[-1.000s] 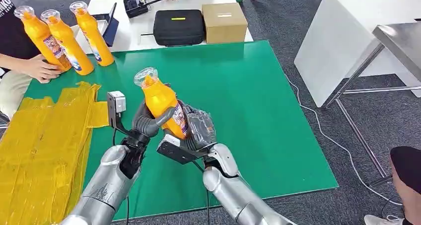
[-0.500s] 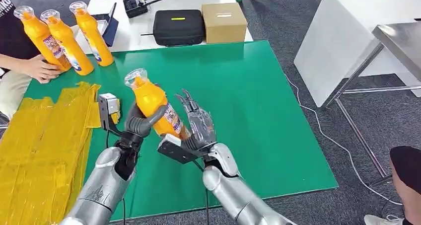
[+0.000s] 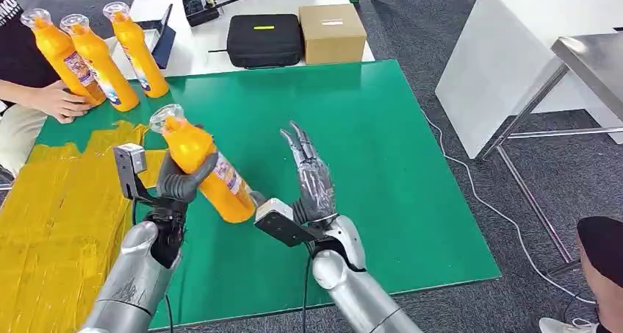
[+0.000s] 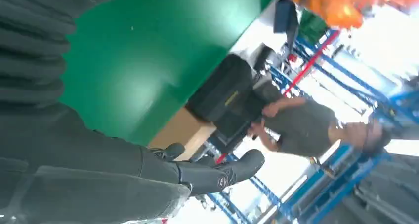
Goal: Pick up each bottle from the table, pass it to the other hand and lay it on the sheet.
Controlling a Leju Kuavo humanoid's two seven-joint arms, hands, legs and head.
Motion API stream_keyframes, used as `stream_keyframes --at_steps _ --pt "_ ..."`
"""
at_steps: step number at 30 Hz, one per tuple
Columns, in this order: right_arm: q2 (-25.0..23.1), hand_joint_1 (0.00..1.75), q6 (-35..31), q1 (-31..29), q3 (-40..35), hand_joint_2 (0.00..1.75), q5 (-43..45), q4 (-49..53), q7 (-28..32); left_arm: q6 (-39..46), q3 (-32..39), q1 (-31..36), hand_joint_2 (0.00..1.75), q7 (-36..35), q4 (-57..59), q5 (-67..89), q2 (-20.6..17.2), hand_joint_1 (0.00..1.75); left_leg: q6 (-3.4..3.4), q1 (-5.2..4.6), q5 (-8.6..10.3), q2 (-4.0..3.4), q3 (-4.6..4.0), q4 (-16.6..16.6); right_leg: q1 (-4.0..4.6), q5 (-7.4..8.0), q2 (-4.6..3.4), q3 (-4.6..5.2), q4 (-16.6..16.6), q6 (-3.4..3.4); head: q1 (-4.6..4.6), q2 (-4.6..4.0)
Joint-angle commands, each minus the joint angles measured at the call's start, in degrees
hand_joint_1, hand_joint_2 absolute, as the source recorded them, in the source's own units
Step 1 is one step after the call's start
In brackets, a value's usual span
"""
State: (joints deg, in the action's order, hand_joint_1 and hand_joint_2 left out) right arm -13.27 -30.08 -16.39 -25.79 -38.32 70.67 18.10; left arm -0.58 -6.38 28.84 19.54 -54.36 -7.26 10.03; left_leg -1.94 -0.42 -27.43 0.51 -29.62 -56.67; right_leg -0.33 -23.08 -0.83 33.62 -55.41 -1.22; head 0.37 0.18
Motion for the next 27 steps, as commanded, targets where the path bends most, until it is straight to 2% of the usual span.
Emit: stream_keyframes --at_steps 1,2,4,5,7,8,10,11,12,14,16,19,23,27 --pt "3.8 0.0 1.0 4.4 2.7 1.75 1.9 11.0 0.8 11.5 3.4 1.9 1.75 0.2 -2.0 15.2 -1.6 1.75 0.09 0.04 -0.02 0.04 0.02 0.0 0.04 -0.03 0.1 -0.05 0.0 0.02 0.0 0.0" --pt "3.6 0.0 1.0 4.3 2.7 1.75 2.2 10.9 0.8 13.6 2.9 2.1 1.75 0.3 -1.8 17.8 -1.9 1.73 0.13 0.05 -0.04 0.03 0.08 0.0 0.05 -0.05 0.13 -0.12 0.0 0.03 0.0 0.0" --pt "3.5 0.0 2.9 5.9 3.1 1.75 6.6 13.6 2.8 24.5 1.9 2.7 1.75 -0.8 -1.3 32.6 -3.6 1.68 0.14 0.06 -0.04 0.02 0.09 0.0 0.05 -0.05 0.12 -0.12 0.0 0.03 -0.02 0.0" --pt "3.6 0.0 4.1 6.6 3.3 1.75 8.5 14.6 3.6 25.6 2.3 2.7 1.75 -1.1 -1.7 35.8 -3.8 1.71 0.11 0.06 -0.02 0.03 0.04 0.0 0.05 -0.02 0.1 -0.08 0.0 0.03 0.0 0.02" --pt "3.8 0.0 10.6 8.1 3.1 1.75 18.1 17.6 6.6 30.8 0.9 2.6 1.75 -3.2 -2.1 48.5 -5.6 1.66 0.11 0.04 -0.04 -0.03 0.05 0.0 0.04 -0.03 0.05 -0.06 0.0 0.03 0.0 0.02" --pt "3.9 0.0 12.4 8.4 3.1 1.75 20.7 18.4 7.7 31.2 0.6 2.6 1.75 -3.5 -2.2 50.8 -5.8 1.61 0.16 0.08 -0.08 -0.08 0.13 0.0 0.07 -0.05 0.03 -0.13 0.0 0.05 0.0 0.02" --pt "4.2 0.0 16.4 9.2 3.2 1.75 27.1 20.9 12.1 31.4 -0.3 2.6 1.75 -4.5 -1.3 58.6 -6.0 1.66 0.17 0.09 -0.07 0.0 0.14 0.0 0.08 -0.08 0.12 -0.15 0.0 0.06 -0.02 0.0" --pt "4.2 0.0 16.9 9.4 3.1 1.75 27.6 21.5 12.9 32.2 -0.6 2.8 1.75 -5.4 -0.7 60.8 -6.1 1.66 0.13 0.05 -0.05 0.03 0.09 0.0 0.05 -0.07 0.13 -0.1 0.0 0.04 0.0 0.0" --pt "4.6 0.0 21.7 9.7 2.4 1.75 31.7 23.5 16.2 33.7 -1.1 3.4 1.75 -7.2 1.4 66.8 -6.3 1.71 0.18 0.08 -0.08 0.09 0.17 0.0 0.08 -0.12 0.22 -0.2 0.0 0.05 0.0 0.0" --pt "4.7 0.0 23.2 9.9 2.5 1.75 32.1 24.3 16.2 33.9 -0.6 3.8 1.75 -7.1 2.8 68.3 -6.1 1.69 0.15 0.07 -0.07 0.08 0.15 0.0 0.07 -0.09 0.18 -0.17 0.0 0.03 -0.02 0.02" --pt "5.8 0.0 30.5 8.5 2.6 1.75 35.6 23.0 14.6 34.5 -1.1 4.6 1.75 -9.8 5.7 75.5 -6.7 1.68 0.14 0.06 -0.05 -0.02 0.14 0.0 0.06 -0.05 0.1 -0.15 0.1 0.02 0.0 0.0" --pt "5.7 0.0 35.3 6.8 4.4 1.75 37.9 20.0 13.6 34.2 -0.6 5.6 1.75 -11.0 8.7 80.0 -6.7 1.71 0.1 0.03 0.0 -0.01 0.1 0.0 0.03 -0.01 0.1 -0.11 0.1 0.01 0.0 0.0" --pt "5.2 0.0 38.1 6.1 6.5 1.75 37.9 17.7 13.2 34.1 0.7 6.2 1.75 -11.1 10.8 82.2 -6.2 1.69 0.16 0.06 -0.01 0.0 0.18 0.1 0.07 -0.02 0.14 -0.21 0.1 0.03 0.0 0.0" --pt "5.2 0.0 38.1 6.2 6.5 1.75 37.9 17.7 13.2 34.1 0.7 6.1 1.75 -11.1 10.9 82.2 -6.2 1.66 0.08 0.04 -0.03 -0.04 0.08 0.0 0.05 -0.01 0.03 -0.09 0.1 0.02 0.0 0.02"
